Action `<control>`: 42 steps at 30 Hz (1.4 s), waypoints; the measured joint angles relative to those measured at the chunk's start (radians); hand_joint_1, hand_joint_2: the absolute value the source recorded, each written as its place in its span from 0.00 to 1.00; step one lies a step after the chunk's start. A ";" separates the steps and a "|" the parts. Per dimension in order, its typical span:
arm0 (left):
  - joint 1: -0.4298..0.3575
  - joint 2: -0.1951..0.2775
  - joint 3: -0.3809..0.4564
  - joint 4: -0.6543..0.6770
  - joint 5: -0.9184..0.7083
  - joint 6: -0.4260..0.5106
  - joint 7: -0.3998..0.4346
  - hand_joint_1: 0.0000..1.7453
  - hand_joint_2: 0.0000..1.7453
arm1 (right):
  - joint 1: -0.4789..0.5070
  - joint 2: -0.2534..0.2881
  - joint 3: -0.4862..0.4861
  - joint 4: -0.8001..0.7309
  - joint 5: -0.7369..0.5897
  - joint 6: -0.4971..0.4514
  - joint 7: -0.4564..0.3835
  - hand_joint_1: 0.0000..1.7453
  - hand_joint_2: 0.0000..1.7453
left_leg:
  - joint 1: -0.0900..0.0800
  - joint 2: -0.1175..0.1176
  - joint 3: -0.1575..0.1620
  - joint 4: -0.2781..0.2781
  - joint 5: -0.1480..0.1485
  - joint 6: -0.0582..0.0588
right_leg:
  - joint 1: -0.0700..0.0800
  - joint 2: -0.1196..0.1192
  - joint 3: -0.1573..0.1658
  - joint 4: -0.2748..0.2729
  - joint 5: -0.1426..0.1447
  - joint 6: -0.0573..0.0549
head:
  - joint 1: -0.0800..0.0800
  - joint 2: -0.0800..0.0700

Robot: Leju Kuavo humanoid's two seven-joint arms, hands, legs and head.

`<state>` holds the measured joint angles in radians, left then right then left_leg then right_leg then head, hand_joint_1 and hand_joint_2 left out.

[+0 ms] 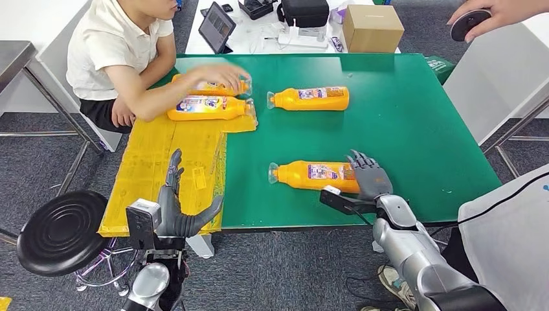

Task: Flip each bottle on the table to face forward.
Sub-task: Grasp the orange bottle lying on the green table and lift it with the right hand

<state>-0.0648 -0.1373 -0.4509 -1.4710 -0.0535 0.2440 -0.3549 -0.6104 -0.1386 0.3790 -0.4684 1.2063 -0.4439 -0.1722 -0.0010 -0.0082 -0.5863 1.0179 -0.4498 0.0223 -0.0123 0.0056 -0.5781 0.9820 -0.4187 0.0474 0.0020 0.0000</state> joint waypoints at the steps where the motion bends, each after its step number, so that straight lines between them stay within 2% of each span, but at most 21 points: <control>1: -0.001 0.000 0.000 0.000 0.000 0.001 0.001 0.00 1.00 | -0.002 0.001 0.000 0.001 0.000 0.003 0.007 0.00 1.00 | 0.000 0.000 0.000 0.000 0.000 0.000 | 0.000 0.000 0.000 0.000 0.000 0.000 | 0.000 0.000; 10: -0.008 0.000 0.000 0.013 -0.002 0.005 0.013 0.00 1.00 | -0.021 0.014 0.001 0.017 -0.002 0.074 0.085 0.00 1.00 | 0.000 0.000 0.000 0.000 0.000 0.000 | 0.000 0.000 0.000 0.000 0.000 0.000 | 0.000 0.000; 15: -0.012 0.000 0.000 0.030 -0.002 0.005 0.015 0.00 1.00 | -0.032 0.021 -0.001 0.032 -0.028 0.119 0.098 0.00 1.00 | 0.000 0.001 0.002 0.000 0.000 0.000 | 0.000 0.000 0.001 0.000 0.000 0.000 | 0.000 0.000; 16: -0.015 0.000 0.000 0.035 -0.001 0.004 0.016 0.00 1.00 | -0.034 0.023 -0.003 0.037 -0.042 0.129 0.095 0.20 1.00 | 0.000 0.001 0.002 0.000 0.000 0.000 | 0.000 0.000 0.002 0.000 0.000 0.000 | 0.000 0.000; 19: -0.028 -0.004 -0.001 0.055 0.005 -0.003 0.019 0.00 1.00 | -0.035 0.031 -0.018 0.052 -0.091 0.162 0.070 0.94 1.00 | 0.000 0.001 0.004 0.000 0.000 0.000 | 0.000 0.000 0.003 0.000 0.000 0.000 | 0.000 0.000; 20: -0.034 -0.005 -0.001 0.063 0.009 -0.007 0.019 0.00 1.00 | -0.036 0.034 -0.027 0.057 -0.108 0.172 0.058 0.99 1.00 | 0.000 0.001 0.004 0.000 0.000 0.000 | 0.000 0.000 0.003 0.000 0.000 0.000 | 0.000 0.000; 29: -0.091 -0.018 -0.001 0.126 0.052 -0.015 0.017 0.00 1.00 | -0.043 0.044 -0.082 0.087 -0.160 0.184 0.025 1.00 1.00 | 0.000 0.003 0.007 0.000 0.000 0.000 | 0.000 0.001 0.005 0.000 0.000 0.000 | 0.000 0.000; 34: -0.098 -0.018 0.000 0.133 0.055 -0.016 0.011 0.00 1.00 | -0.043 0.043 -0.096 0.095 -0.163 0.229 0.011 1.00 1.00 | 0.000 0.003 0.008 0.000 0.000 0.000 | 0.000 0.001 0.006 -0.001 0.000 0.000 | 0.000 0.000; 42: -0.098 -0.018 0.000 0.133 0.055 -0.016 0.008 0.00 1.00 | -0.038 0.043 -0.111 0.096 -0.179 0.234 -0.024 1.00 1.00 | 0.000 0.003 0.009 0.000 0.000 0.000 | 0.001 0.001 0.006 -0.001 0.000 0.000 | 0.000 0.000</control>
<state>-0.1630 -0.1553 -0.4509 -1.3382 0.0015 0.2277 -0.3470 -0.6479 -0.0958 0.2679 -0.3723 1.0276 -0.2099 -0.1964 -0.0007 -0.0048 -0.5777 1.0179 -0.4500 0.0223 -0.0117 0.0068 -0.5717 0.9813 -0.4186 0.0474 0.0023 0.0000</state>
